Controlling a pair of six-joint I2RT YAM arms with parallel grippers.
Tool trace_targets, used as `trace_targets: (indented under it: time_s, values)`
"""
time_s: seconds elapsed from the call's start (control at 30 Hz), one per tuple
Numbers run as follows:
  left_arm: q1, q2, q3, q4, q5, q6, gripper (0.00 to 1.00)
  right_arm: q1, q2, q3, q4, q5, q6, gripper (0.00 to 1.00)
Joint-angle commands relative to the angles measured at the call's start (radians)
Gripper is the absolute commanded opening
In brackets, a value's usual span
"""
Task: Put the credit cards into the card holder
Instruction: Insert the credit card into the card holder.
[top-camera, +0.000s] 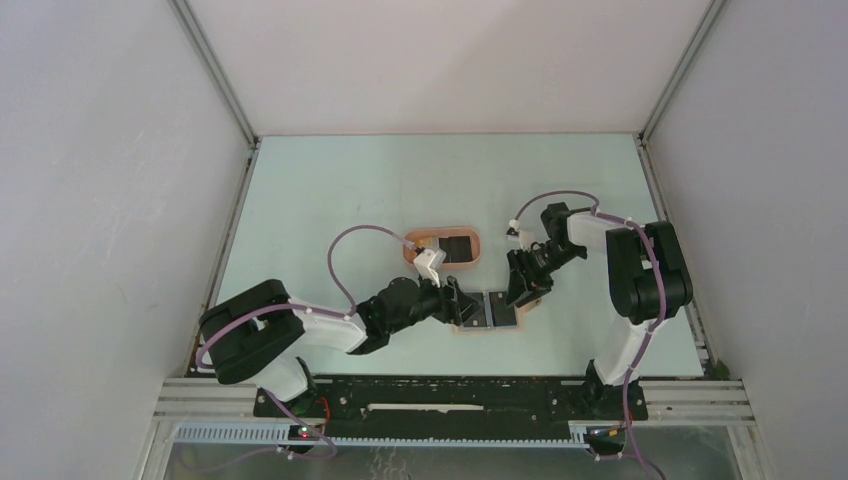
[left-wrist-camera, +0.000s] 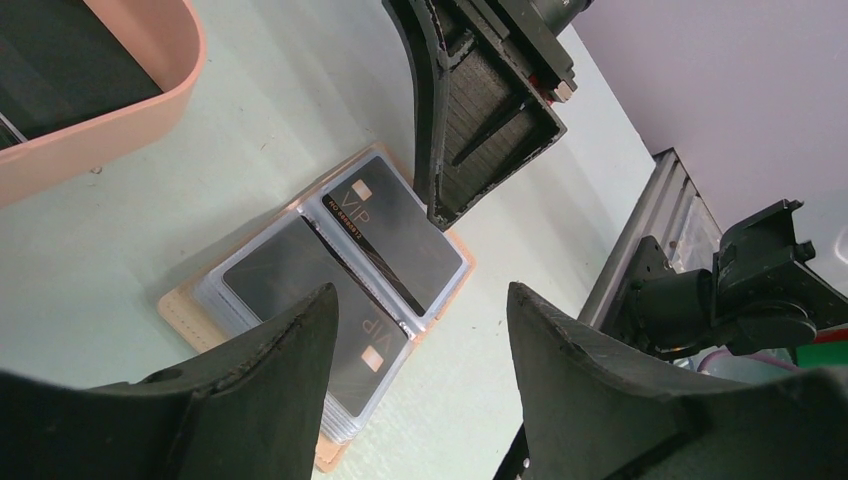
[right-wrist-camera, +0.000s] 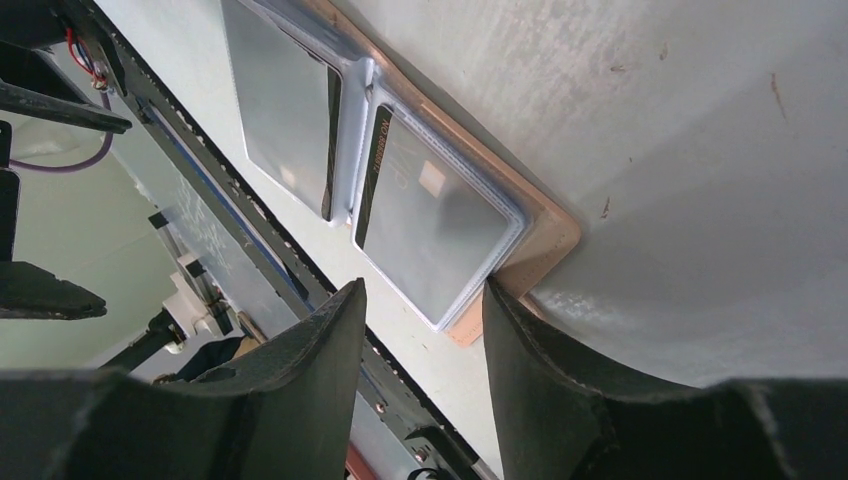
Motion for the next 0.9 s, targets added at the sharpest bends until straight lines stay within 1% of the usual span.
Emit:
trace_targets:
  time_s: [0.0,0.17,0.4,0.67,0.87]
  values:
    - [0.000,0.009,0.057,0.031,0.009,-0.005,0.67,-0.004,0.009,0.033,-0.019,-0.040,-0.012,0.54]
    - [0.002,0.010,0.057,0.031,0.011,-0.005,0.67,-0.004,0.001,0.039,-0.030,-0.065,-0.022,0.48]
    - [0.004,0.009,0.054,0.033,0.013,-0.008,0.67,-0.004,-0.016,0.049,-0.052,-0.094,-0.046,0.43]
    - [0.007,0.011,0.054,0.033,0.013,-0.011,0.67,-0.007,-0.024,0.068,-0.114,-0.199,-0.105,0.41]
    - [0.007,0.011,0.054,0.033,0.013,-0.011,0.67,-0.007,-0.004,0.080,-0.148,-0.248,-0.135,0.41]
